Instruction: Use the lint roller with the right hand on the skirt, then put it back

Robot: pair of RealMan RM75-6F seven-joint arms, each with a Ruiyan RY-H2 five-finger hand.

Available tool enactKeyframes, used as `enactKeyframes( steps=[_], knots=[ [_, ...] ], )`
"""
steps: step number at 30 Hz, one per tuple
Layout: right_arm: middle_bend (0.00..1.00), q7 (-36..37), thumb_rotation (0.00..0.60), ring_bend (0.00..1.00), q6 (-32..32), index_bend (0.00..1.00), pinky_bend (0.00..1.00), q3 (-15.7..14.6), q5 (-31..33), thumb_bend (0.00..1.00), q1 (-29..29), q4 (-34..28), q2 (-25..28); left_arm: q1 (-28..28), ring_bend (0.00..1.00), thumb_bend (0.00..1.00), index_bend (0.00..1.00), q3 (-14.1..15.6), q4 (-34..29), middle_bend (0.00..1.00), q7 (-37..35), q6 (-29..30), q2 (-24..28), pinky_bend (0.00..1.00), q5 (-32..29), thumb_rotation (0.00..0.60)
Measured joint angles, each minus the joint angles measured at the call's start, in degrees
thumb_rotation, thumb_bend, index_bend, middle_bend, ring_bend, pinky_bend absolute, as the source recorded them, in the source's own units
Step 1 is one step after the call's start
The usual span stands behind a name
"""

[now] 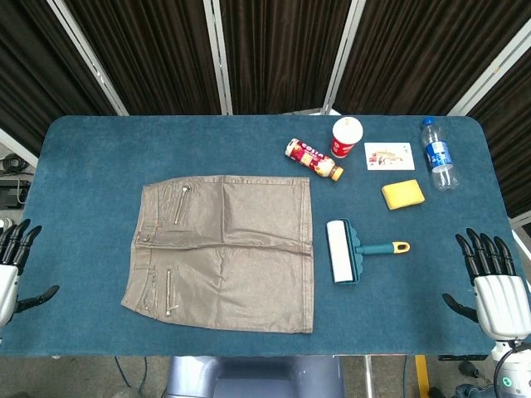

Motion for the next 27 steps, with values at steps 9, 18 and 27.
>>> enactKeyframes(
  steps=[9, 18, 27],
  knots=[
    [0.0, 1.88, 0.6, 0.0, -2.39, 0.0, 0.0, -0.53, 0.15, 0.0, 0.67, 0.15, -0.28, 0.01, 0.0, 0.0, 0.0, -0.09, -0.37, 0.0, 0.52, -0.59, 0.18, 0.0, -0.71, 0.6],
    [0.02, 7.65, 0.6, 0.0, -19.38, 0.02, 0.0, -0.82, 3.21, 0.11, 7.99, 5.59, -2.06, -0.4, 0.0, 0.0, 0.0, -0.6, 0.02, 0.0, 1.24, -1.63, -0.41, 0.0, -1.97, 0.6],
    [0.17, 7.39, 0.6, 0.08, -30.3, 0.14, 0.1, 0.51, 6.2, 0.25, 17.04, 19.47, -12.03, -1.17, 0.0, 0.0, 0.0, -1.49, -0.04, 0.0, 3.08, -3.34, -1.25, 0.0, -4.29, 0.6]
  ],
)
